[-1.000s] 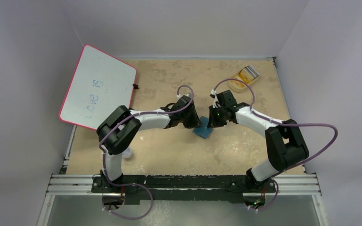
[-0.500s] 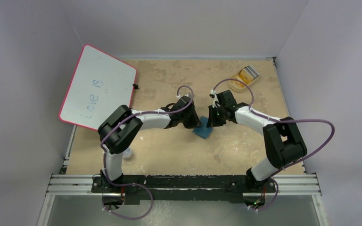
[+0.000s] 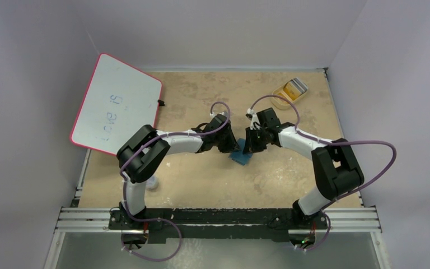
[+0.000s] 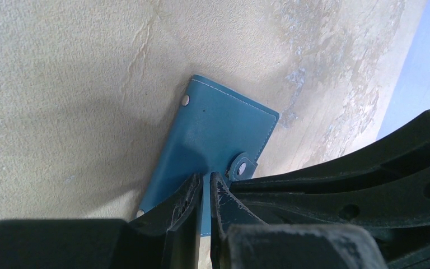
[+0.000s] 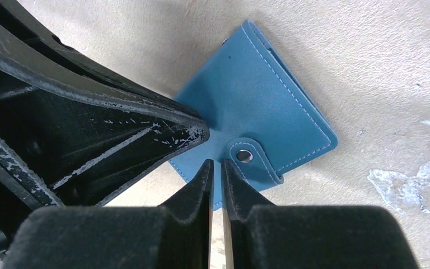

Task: Put the credit cards into the card holder
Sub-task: Adjust the card holder at the center of the board.

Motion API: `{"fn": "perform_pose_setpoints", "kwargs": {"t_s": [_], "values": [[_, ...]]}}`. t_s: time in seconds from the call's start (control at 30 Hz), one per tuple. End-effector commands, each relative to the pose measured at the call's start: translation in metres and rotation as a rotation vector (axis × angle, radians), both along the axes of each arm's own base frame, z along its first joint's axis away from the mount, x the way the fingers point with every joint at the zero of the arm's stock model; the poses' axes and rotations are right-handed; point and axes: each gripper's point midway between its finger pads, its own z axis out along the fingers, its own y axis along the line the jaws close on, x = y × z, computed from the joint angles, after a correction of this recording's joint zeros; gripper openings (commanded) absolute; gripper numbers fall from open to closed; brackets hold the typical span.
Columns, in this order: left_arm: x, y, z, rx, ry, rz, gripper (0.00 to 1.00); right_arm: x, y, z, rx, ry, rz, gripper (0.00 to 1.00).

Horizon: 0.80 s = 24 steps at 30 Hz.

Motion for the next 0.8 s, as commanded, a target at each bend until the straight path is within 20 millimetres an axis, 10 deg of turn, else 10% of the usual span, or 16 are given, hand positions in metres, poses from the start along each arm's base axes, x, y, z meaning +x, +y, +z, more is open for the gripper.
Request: {"fn": "perform_pose_setpoints", "kwargs": {"t_s": [0.0, 0.37, 0.77], "values": [[0.003, 0.008, -0.016, 0.054, -0.002, 0.025, 0.09, 0.0, 0.002, 0.013, 0.01, -0.019, 0.0, 0.11], [0.004, 0.011, -0.018, 0.073, -0.004, 0.031, 0.1, 0.031, -0.021, 0.024, -0.065, -0.104, -0.131, 0.22], [0.005, 0.01, -0.018, 0.073, -0.004, 0.03, 0.1, 0.016, -0.013, 0.004, -0.022, -0.047, -0.074, 0.18]]}}
